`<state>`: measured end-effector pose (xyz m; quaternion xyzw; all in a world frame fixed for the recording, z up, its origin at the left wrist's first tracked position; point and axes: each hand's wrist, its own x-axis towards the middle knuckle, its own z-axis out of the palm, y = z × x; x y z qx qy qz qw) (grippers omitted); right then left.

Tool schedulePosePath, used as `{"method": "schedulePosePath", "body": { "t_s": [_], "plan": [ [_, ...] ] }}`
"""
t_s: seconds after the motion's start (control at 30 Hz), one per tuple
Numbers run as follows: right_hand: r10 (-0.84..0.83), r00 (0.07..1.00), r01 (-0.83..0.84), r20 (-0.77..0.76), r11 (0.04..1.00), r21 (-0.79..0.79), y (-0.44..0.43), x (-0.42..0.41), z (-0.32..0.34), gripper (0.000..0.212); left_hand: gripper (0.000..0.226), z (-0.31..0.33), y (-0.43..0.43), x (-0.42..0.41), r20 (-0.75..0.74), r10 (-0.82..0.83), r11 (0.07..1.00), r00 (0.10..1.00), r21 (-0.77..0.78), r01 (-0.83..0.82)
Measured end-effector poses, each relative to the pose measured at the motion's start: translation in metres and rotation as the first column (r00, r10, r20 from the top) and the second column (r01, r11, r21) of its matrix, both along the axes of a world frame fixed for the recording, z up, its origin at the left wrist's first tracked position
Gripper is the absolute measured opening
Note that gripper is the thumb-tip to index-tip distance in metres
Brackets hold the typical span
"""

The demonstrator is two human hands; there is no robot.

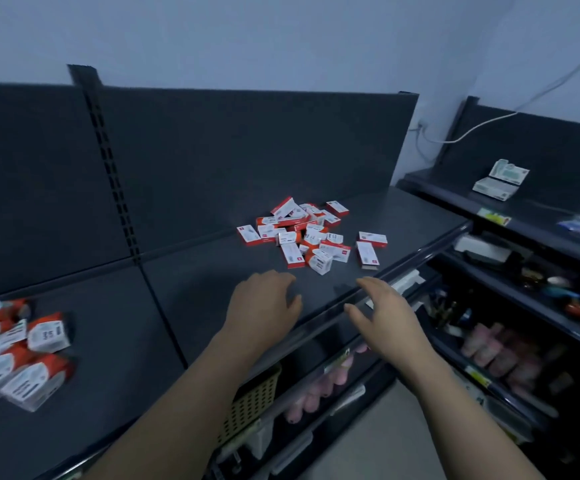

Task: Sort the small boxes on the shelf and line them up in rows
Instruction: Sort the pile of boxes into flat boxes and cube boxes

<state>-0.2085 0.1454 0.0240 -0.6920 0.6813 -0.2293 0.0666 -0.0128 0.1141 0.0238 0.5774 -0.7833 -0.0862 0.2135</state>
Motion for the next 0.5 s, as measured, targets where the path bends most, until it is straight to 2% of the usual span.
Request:
{"method": "schedulePosePath", "body": {
  "t_s": [0.33, 0.5],
  "plan": [
    [-0.027, 0.998, 0.026, 0.063, 1.000, 0.018, -0.075, -0.068, -0.009, 0.040, 0.028, 0.000, -0.090, -0.072, -0.079, -0.058, 0.998, 0.995, 0.016, 0.060],
    [-0.057, 0.989, 0.052, 0.138, 0.998, 0.039, -0.127, -0.092, -0.012, 0.033, 0.027, -0.003, -0.150, -0.098, -0.037, -0.079, 0.994, 0.996, 0.074, 0.081]
  ]
}}
